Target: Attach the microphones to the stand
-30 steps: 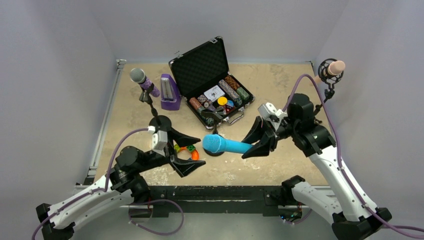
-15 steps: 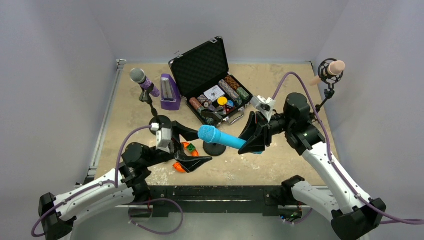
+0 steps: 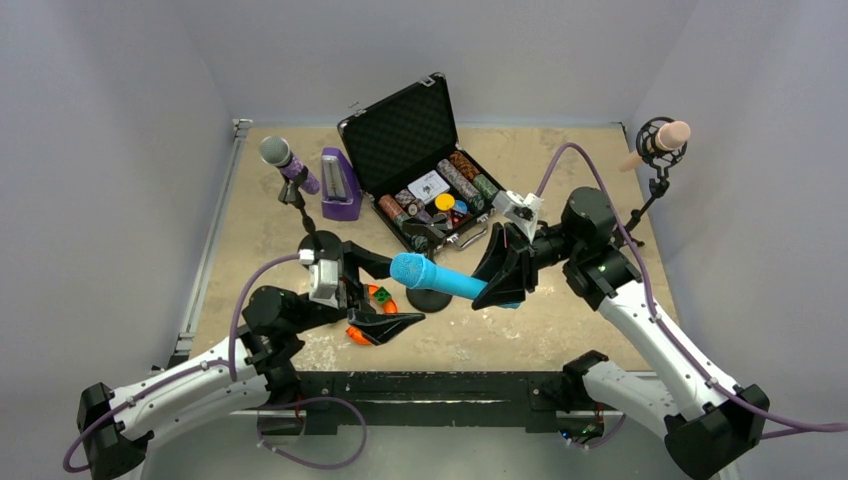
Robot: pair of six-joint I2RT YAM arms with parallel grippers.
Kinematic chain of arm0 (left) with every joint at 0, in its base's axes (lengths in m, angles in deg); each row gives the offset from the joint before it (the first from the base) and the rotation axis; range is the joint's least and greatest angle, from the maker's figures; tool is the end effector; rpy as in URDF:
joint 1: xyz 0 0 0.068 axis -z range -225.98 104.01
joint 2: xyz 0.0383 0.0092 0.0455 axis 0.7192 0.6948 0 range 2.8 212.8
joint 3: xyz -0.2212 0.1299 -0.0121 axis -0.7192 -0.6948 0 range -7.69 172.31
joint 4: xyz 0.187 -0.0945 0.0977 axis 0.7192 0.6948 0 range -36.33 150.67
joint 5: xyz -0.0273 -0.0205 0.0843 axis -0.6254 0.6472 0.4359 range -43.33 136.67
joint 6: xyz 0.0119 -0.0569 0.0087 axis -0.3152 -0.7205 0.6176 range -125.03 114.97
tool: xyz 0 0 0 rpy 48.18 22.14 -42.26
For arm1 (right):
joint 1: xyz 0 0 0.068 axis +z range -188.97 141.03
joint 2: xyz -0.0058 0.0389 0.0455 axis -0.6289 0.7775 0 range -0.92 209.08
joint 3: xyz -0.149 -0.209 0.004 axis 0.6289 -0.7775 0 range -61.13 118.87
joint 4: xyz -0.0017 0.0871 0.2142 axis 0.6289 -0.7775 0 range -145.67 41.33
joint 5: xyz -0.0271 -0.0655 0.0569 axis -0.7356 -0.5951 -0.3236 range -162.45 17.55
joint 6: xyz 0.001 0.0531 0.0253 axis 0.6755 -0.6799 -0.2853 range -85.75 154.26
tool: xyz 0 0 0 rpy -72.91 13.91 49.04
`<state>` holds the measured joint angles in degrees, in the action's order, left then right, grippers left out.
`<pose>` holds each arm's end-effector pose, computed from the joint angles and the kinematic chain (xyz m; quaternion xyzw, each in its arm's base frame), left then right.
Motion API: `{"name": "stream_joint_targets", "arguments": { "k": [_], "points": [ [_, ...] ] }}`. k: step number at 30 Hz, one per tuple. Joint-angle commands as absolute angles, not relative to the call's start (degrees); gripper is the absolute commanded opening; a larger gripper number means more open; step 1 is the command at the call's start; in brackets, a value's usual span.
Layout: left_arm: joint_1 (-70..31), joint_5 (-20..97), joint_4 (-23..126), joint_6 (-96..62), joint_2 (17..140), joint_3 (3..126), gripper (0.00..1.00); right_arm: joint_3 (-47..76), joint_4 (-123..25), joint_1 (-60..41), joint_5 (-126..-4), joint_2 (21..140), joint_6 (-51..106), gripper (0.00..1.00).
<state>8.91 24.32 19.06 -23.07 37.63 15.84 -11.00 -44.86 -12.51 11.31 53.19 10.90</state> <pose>0.0680 -0.1247 0.3170 0.3241 0.4605 -0.5728 0.5957 0.1331 0.1136 0.3588 -0.4854 0.5143 0.6502 0.2777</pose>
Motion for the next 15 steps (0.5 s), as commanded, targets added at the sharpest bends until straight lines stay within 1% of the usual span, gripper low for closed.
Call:
{"name": "stream_joint_targets", "arguments": {
  "k": [1, 10, 15],
  "points": [
    [9.3, 23.6, 13.3, -20.8, 38.4, 15.3, 0.93, -11.2, -40.6, -11.9, 12.5, 53.5, 8.9, 0.0],
    [9.5, 23.9, 4.5, -19.4, 43.1, 15.0, 0.93, -10.6, -38.6, -11.0, 13.3, 55.0, 7.5, 0.0],
    [9.7, 22.4, 0.7, -18.5, 46.7, 17.0, 0.93, -10.5, -37.7, -10.8, 13.2, 55.4, 6.8, 0.0]
  ]
}}
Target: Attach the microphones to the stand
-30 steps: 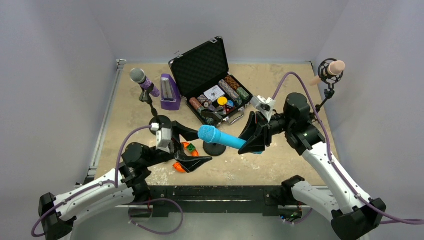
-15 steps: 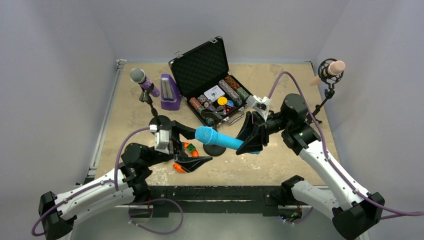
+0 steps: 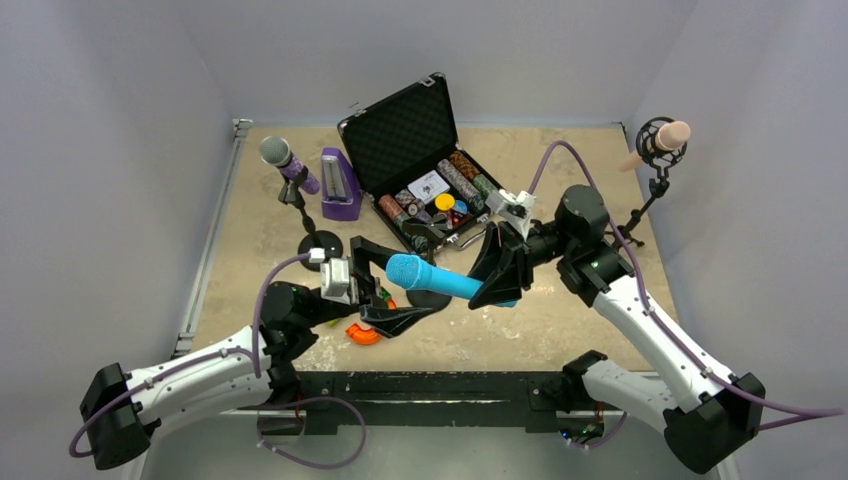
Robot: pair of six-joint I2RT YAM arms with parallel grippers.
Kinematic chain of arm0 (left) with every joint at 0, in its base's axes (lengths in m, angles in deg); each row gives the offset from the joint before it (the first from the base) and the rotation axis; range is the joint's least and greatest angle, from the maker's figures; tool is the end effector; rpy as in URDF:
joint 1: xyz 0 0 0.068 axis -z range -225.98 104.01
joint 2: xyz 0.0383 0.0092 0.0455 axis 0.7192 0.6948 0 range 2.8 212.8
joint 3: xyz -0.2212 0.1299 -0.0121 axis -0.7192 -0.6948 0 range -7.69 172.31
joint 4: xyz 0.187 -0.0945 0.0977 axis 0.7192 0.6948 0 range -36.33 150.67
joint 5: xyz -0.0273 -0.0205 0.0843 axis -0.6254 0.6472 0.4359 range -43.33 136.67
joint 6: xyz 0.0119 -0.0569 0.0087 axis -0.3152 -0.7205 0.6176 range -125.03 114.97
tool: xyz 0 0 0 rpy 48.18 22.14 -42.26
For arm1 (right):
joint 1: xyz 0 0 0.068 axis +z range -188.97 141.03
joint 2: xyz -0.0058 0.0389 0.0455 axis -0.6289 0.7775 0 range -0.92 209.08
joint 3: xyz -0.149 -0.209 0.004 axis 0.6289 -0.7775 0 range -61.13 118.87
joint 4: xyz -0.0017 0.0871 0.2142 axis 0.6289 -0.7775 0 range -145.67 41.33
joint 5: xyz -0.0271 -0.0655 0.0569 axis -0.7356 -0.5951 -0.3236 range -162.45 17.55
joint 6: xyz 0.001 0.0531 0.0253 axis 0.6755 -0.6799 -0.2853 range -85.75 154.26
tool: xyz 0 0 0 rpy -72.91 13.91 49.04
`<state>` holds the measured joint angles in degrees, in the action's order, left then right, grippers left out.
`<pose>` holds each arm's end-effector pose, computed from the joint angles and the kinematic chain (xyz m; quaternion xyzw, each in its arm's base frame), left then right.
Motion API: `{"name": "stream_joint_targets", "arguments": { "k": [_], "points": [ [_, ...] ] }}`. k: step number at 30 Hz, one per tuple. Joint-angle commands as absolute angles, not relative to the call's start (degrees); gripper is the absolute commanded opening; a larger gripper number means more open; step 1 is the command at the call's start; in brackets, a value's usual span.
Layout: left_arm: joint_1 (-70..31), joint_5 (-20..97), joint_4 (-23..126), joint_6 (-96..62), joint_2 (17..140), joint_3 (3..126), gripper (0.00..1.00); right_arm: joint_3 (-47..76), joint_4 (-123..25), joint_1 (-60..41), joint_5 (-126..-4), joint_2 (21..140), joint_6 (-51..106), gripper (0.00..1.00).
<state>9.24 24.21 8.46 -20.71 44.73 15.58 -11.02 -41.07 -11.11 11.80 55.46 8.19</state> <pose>0.0767 -0.1388 0.3185 0.3304 0.4294 -0.5673 0.6202 0.1385 0.1212 0.3577 -0.4878 0.5107 0.6584 0.2603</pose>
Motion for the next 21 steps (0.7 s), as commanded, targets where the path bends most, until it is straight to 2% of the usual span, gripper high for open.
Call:
{"name": "stream_joint_targets", "arguments": {
  "k": [1, 11, 15, 18, 21],
  "points": [
    [9.9, 22.6, -0.2, -18.5, 47.3, 17.2, 0.93, -10.8, -37.2, -10.7, 13.2, 55.4, 6.5, 0.0],
    [12.6, 24.0, -19.7, -22.9, 57.5, 19.2, 0.92, -12.9, -34.5, -9.8, 12.0, 57.1, 5.3, 0.0],
    [13.8, 25.3, -24.7, -23.4, 60.0, 20.9, 0.86, -12.7, -34.3, -9.1, 12.4, 57.5, 5.7, 0.0],
    [13.8, 25.0, -23.8, -23.6, 60.3, 22.4, 0.7, -12.4, -34.3, -9.0, 12.6, 57.6, 5.7, 0.0],
    [13.8, 24.4, -21.4, -24.0, 59.7, 23.4, 0.42, -12.5, -34.2, -9.0, 13.1, 57.1, 5.6, 0.0]
  ]
}}
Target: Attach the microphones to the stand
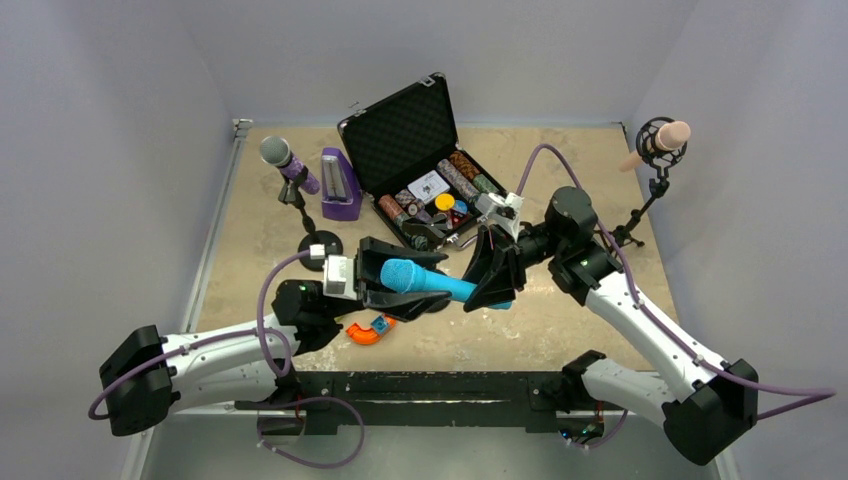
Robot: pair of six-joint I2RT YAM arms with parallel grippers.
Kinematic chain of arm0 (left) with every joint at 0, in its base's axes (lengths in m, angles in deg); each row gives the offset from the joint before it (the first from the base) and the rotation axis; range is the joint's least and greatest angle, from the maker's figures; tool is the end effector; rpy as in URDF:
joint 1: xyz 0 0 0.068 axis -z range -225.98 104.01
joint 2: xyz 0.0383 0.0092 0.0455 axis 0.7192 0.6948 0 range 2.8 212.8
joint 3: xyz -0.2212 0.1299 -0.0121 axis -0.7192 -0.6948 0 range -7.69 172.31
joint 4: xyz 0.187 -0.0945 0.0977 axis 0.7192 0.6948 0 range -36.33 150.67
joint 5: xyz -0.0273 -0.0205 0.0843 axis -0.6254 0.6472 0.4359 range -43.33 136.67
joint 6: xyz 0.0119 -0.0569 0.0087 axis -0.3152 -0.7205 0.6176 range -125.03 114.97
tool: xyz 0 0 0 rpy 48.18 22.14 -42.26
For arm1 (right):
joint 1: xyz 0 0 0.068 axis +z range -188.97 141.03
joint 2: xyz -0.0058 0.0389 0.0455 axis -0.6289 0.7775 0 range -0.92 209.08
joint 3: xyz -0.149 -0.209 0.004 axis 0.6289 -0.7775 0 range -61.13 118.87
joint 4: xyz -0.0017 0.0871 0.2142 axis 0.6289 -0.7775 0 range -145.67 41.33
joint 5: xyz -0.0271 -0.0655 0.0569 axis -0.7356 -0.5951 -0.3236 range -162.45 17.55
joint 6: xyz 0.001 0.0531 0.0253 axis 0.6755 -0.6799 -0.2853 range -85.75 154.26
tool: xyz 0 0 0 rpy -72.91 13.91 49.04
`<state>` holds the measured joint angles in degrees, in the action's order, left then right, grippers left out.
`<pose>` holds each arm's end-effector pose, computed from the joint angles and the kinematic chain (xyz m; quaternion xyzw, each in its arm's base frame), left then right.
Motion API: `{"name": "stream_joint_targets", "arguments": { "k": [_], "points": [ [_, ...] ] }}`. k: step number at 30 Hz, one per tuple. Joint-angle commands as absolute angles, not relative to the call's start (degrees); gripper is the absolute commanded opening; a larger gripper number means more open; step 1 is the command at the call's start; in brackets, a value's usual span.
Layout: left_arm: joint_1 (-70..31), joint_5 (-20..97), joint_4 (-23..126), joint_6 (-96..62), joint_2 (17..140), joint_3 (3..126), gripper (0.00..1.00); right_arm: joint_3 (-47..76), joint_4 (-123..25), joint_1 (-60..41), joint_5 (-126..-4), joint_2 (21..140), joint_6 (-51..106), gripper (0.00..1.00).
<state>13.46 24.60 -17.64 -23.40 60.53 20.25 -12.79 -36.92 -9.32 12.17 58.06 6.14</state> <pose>0.0813 -0.1691 0.3446 0.3048 0.3162 -0.6232 0.6471 0.1445 0.1311 0.3467 -0.4875 0.5113 0.6677 0.2346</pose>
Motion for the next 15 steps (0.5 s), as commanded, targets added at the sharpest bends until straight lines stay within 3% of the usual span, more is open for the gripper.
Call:
{"name": "stream_joint_targets", "arguments": {
  "k": [1, 2, 6, 15],
  "points": [
    [13.8, 24.4, -20.4, -24.2, 59.3, 23.4, 0.39, -12.4, -34.1, -9.0, 13.3, 56.9, 5.7, 0.0],
    [13.8, 24.4, -19.1, -24.4, 58.8, 23.4, 0.41, -12.2, -34.0, -9.0, 13.7, 56.6, 5.7, 0.0],
    [13.8, 25.3, -15.7, -25.6, 56.6, 22.1, 0.68, -10.8, -33.4, -9.1, 15.4, 56.0, 5.3, 0.0],
    [13.8, 26.2, -13.4, -25.7, 54.0, 19.2, 0.72, -8.9, -33.6, -9.2, 17.0, 55.8, 5.0, 0.0]
  ]
}}
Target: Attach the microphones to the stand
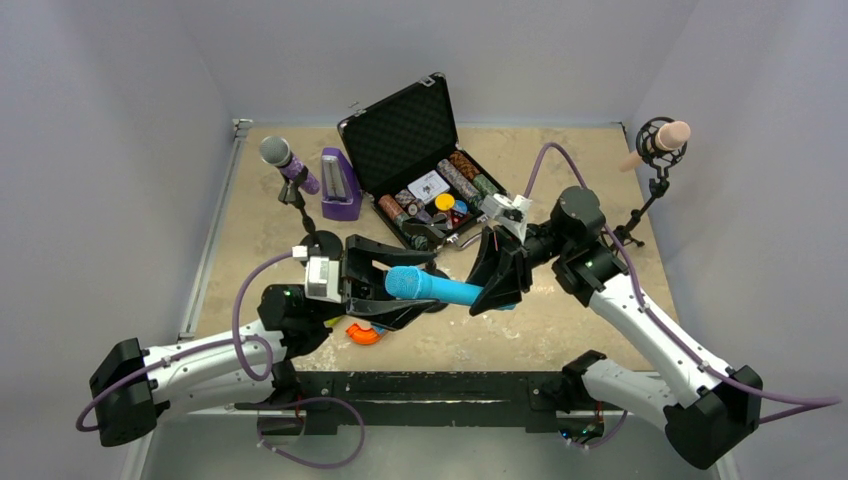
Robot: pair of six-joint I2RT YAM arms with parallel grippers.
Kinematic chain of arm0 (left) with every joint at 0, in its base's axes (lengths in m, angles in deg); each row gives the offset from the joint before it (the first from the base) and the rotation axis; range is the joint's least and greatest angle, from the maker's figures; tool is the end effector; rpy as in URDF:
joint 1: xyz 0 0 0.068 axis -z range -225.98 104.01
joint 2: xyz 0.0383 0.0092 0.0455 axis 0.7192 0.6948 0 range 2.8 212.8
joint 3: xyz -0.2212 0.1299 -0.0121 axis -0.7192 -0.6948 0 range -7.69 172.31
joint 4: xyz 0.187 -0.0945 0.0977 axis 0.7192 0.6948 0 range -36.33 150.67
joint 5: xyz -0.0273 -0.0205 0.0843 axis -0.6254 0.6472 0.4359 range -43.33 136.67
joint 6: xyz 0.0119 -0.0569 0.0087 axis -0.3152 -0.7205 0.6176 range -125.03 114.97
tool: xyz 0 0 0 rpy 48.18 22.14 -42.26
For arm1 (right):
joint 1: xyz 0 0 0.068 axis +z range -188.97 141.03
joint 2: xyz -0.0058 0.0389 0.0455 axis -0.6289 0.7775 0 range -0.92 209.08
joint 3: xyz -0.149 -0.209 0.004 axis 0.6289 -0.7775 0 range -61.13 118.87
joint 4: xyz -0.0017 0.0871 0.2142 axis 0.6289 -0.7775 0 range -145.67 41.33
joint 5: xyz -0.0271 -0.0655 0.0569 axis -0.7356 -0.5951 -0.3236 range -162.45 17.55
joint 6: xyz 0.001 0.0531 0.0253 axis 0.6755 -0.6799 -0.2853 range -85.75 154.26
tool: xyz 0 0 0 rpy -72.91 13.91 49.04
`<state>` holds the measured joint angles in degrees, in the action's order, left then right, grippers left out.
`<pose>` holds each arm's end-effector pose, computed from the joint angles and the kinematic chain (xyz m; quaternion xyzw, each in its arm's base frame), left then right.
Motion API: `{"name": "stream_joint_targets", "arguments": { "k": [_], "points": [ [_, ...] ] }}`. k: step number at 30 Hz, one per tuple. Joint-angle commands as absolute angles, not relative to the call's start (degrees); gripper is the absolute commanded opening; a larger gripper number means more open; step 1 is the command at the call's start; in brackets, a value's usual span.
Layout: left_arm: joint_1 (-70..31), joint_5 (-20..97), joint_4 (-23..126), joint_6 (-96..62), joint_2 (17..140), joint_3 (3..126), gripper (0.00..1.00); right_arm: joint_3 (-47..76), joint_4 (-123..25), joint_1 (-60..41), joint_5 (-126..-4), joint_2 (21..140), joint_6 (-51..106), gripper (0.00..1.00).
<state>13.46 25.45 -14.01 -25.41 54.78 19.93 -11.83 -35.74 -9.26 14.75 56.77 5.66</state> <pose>0.0725 -0.1529 0.3536 0.2895 0.3105 -0.6350 0.6454 0.1375 0.1275 0.3569 -0.5113 0.4864 0.6678 0.2366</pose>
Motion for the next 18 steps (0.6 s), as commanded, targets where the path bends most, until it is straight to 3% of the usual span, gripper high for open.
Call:
{"name": "stream_joint_targets", "arguments": {
  "k": [1, 6, 12, 14, 18],
  "points": [
    [13.8, 25.9, -12.4, -25.5, 54.0, 19.5, 0.72, -8.9, -33.5, -9.2, 17.1, 55.9, 4.9, 0.0],
    [13.8, 25.7, -11.3, -25.1, 54.7, 19.6, 0.69, -7.7, -33.5, -9.2, 17.5, 56.4, 4.6, 0.0],
    [13.8, 24.8, -12.1, -25.6, 56.5, 20.3, 0.58, -7.3, -33.4, -9.2, 17.4, 57.4, 4.0, 0.0],
    [13.8, 24.4, -12.6, -25.8, 57.0, 20.6, 0.49, -7.3, -33.3, -9.2, 17.4, 57.5, 3.8, 0.0],
    [13.8, 24.1, -12.3, -25.7, 56.7, 21.1, 0.19, -7.4, -33.3, -9.2, 17.2, 57.5, 3.7, 0.0]
  ]
}}
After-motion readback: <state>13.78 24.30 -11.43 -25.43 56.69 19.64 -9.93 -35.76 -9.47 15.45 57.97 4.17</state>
